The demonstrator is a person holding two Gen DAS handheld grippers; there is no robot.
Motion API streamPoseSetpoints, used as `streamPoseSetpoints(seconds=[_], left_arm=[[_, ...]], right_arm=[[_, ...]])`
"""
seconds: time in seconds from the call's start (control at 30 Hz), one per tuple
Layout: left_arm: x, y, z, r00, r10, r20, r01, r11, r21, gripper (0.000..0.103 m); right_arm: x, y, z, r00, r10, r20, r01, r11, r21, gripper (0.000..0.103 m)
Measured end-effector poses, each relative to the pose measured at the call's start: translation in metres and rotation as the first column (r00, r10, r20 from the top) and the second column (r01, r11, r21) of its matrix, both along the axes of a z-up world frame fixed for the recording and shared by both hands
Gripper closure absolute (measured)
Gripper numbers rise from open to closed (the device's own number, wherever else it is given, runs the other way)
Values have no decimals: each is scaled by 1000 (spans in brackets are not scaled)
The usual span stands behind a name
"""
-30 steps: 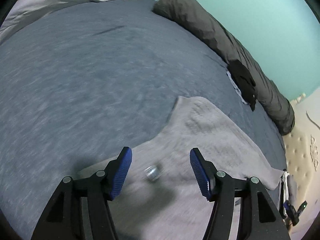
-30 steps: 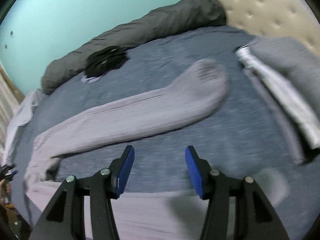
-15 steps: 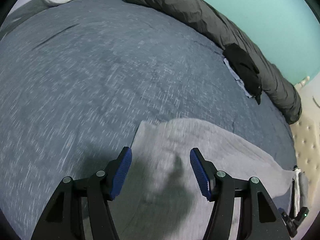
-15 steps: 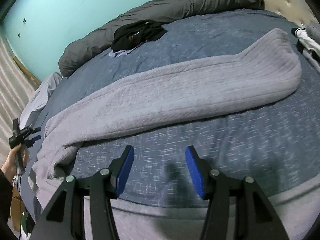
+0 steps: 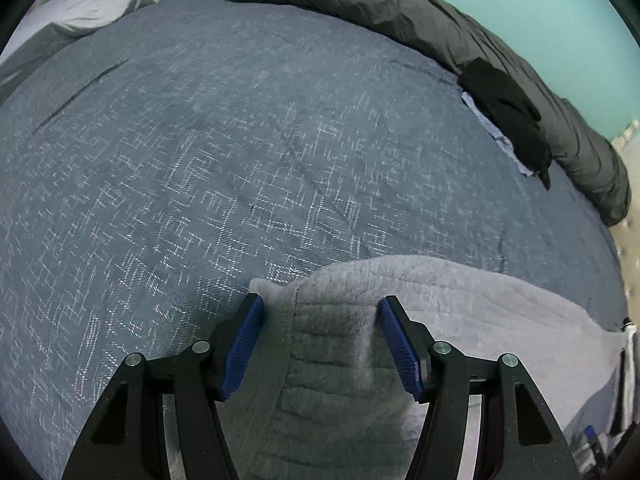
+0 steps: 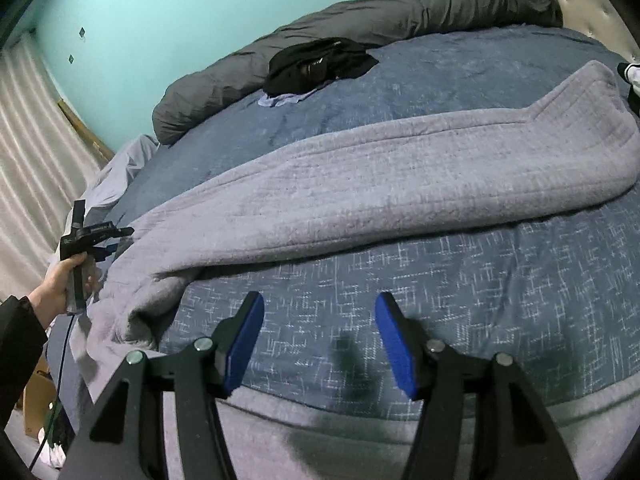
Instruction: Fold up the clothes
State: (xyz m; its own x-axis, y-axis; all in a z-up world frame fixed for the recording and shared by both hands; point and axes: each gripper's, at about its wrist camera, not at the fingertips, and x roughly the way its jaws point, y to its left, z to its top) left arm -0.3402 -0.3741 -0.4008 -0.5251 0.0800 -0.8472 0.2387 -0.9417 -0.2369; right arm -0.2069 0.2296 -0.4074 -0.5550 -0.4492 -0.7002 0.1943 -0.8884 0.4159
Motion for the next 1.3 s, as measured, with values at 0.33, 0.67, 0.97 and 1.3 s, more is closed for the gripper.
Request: streamPoseSetpoints(seconds=[0.33, 0.67, 0.97, 1.3], left_arm=[[1, 9, -3, 1000, -3, -2, 3, 997, -82, 78], [19, -5, 47, 992, 63, -112, -77, 990, -122, 96], [6, -37, 91, 981, 132, -142, -155, 975, -159, 97], [1, -51, 47, 980, 192, -57, -195, 979, -53, 85]], right_arm=[[1, -1, -3, 1000, -6, -7, 6, 1000, -24, 44], [2, 2, 4, 999, -14, -29, 13, 999, -47, 44], [4, 2, 7, 999, -8, -36, 5, 998, -60, 44], [1, 7, 5, 999, -20, -37, 18, 998, -64, 44]])
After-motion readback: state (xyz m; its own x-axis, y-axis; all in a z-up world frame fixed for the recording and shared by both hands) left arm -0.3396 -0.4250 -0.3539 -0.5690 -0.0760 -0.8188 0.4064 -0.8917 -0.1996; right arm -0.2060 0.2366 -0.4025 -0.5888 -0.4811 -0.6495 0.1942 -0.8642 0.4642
